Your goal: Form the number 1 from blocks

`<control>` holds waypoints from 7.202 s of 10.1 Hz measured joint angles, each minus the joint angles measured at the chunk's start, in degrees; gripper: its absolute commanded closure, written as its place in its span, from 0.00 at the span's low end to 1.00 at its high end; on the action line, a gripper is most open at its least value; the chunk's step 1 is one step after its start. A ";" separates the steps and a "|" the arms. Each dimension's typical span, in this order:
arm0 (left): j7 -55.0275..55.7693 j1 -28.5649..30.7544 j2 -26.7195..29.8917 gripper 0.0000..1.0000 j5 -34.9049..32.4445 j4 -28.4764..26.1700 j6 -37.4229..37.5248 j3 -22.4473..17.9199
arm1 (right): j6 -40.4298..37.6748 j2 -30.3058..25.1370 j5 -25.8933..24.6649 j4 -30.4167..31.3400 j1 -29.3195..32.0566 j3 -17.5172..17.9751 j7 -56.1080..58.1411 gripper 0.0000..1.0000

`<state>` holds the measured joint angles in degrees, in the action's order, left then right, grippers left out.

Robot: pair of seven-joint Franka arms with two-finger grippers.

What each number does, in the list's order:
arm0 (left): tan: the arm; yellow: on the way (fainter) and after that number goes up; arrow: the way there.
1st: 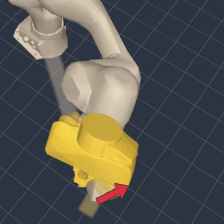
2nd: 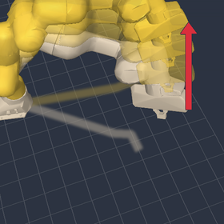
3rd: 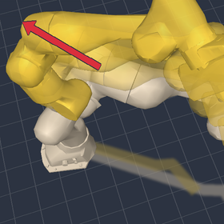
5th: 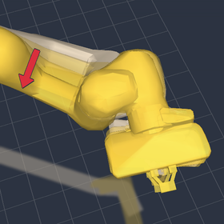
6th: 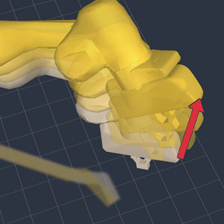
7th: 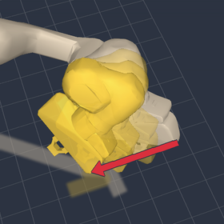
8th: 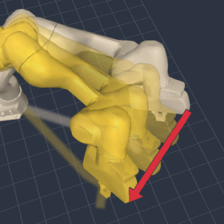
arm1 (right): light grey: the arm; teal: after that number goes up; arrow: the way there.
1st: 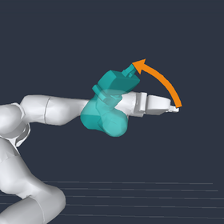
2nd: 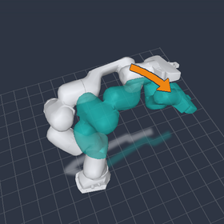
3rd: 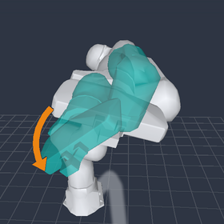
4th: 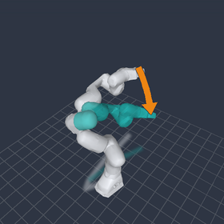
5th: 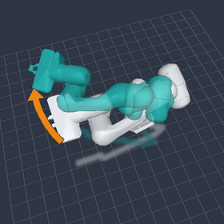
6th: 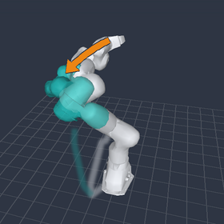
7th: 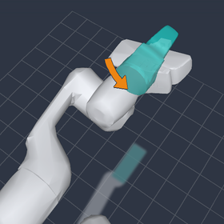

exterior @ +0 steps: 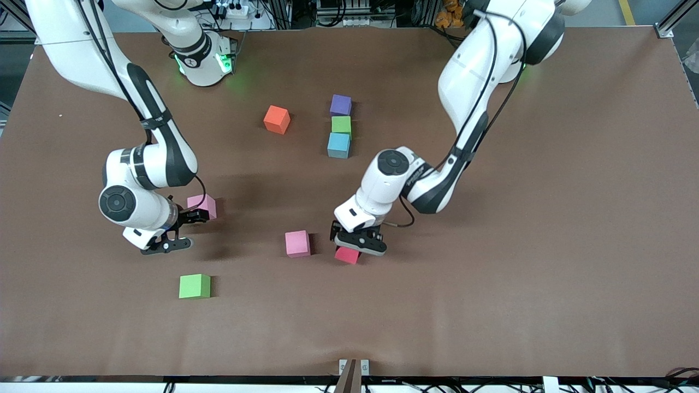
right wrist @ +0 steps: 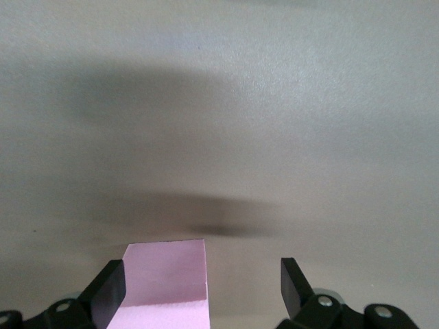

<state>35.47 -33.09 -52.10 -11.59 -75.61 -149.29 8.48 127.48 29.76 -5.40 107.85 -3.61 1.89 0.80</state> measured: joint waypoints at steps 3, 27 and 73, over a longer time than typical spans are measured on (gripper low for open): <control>3.54 -0.51 6.67 1.00 -0.01 -5.97 8.56 0.18 | -0.01 0.39 3.61 0.64 0.40 0.41 2.95 0.00; 22.92 -6.58 8.26 1.00 -1.92 -13.19 13.22 7.59 | -0.99 -1.04 17.75 2.22 -2.47 2.05 6.60 1.00; -22.45 35.00 44.93 0.00 8.68 -14.49 51.77 0.65 | -13.11 0.89 16.13 -14.26 -16.05 0.65 -19.24 0.00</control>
<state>13.01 1.90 -7.17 -2.91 -90.10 -97.52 9.13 114.36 30.65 10.73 93.59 -19.66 2.54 -18.44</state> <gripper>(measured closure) 0.000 0.000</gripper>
